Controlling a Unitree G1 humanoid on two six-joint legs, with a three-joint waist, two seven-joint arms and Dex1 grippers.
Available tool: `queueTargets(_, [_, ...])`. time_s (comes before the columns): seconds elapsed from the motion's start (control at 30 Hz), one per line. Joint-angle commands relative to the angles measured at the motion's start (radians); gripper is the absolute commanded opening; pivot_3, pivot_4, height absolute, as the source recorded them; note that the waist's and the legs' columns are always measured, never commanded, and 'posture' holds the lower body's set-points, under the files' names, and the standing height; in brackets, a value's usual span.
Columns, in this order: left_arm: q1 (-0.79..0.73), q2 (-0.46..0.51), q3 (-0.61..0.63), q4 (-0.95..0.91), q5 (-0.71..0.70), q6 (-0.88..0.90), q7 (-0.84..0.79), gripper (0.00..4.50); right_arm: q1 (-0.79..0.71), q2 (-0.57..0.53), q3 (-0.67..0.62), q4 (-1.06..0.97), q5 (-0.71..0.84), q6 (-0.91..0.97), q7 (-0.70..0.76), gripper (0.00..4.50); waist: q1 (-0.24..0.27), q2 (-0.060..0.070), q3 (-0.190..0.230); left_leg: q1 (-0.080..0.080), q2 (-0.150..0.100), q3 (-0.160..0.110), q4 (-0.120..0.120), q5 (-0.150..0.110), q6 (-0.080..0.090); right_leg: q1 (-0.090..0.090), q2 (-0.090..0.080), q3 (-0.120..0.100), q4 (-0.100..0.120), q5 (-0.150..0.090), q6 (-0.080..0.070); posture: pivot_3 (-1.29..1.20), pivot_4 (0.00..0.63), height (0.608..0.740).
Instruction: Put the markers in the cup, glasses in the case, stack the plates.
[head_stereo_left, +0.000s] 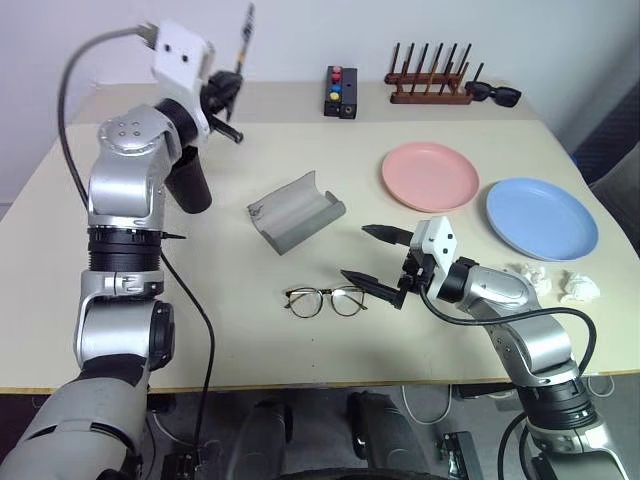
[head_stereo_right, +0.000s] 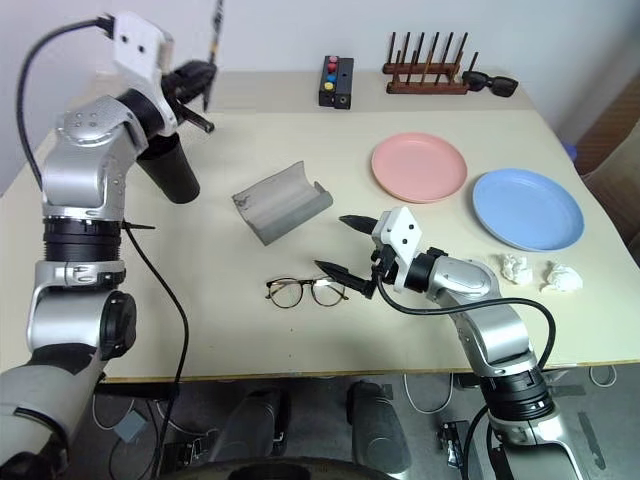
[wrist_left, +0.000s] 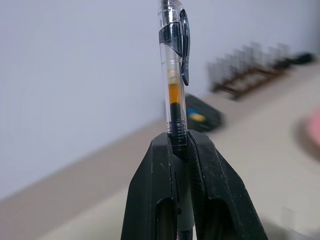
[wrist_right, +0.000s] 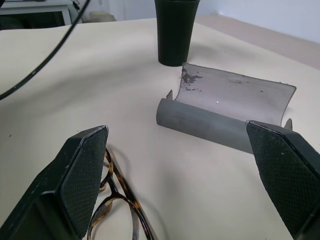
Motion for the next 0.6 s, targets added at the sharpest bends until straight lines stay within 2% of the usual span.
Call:
queueTargets(0.03, [0.011,0.017,0.054,-0.011,0.036,-0.115,0.134,0.03,-0.015,0.000,-0.002,-0.033,0.008,-0.015,0.007,4.50,0.000,0.000,0.000,0.000,0.000,0.000,0.000,0.000,0.000,0.000,0.000,0.000,0.000,0.000,0.000,0.00,0.150,0.735])
queueTargets(0.27, [0.110,0.002,0.144,-0.056,0.009,-0.185,0.282,0.03,-0.035,0.002,-0.013,-0.064,0.029,-0.006,0.009,4.50,-0.004,0.000,0.000,0.000,0.000,0.000,0.000,0.000,0.000,0.000,0.000,0.000,0.000,0.000,0.000,0.00,0.150,0.735])
queueTargets(0.43, [0.207,-0.019,0.176,-0.062,-0.027,-0.248,0.300,0.03,-0.097,0.038,-0.048,-0.120,0.116,0.052,-0.035,4.50,0.000,0.000,0.000,0.000,0.000,0.000,0.000,0.000,-0.001,0.000,0.000,0.000,0.000,0.000,0.000,0.00,0.150,0.735])
queueTargets(0.6, [0.238,-0.038,0.190,-0.017,-0.053,-0.312,0.309,0.03,-0.161,0.073,-0.058,-0.155,0.190,0.105,-0.077,4.50,0.004,-0.001,-0.001,0.000,0.000,-0.001,0.000,0.001,-0.001,0.000,-0.001,-0.001,0.000,0.000,0.000,0.00,0.150,0.735])
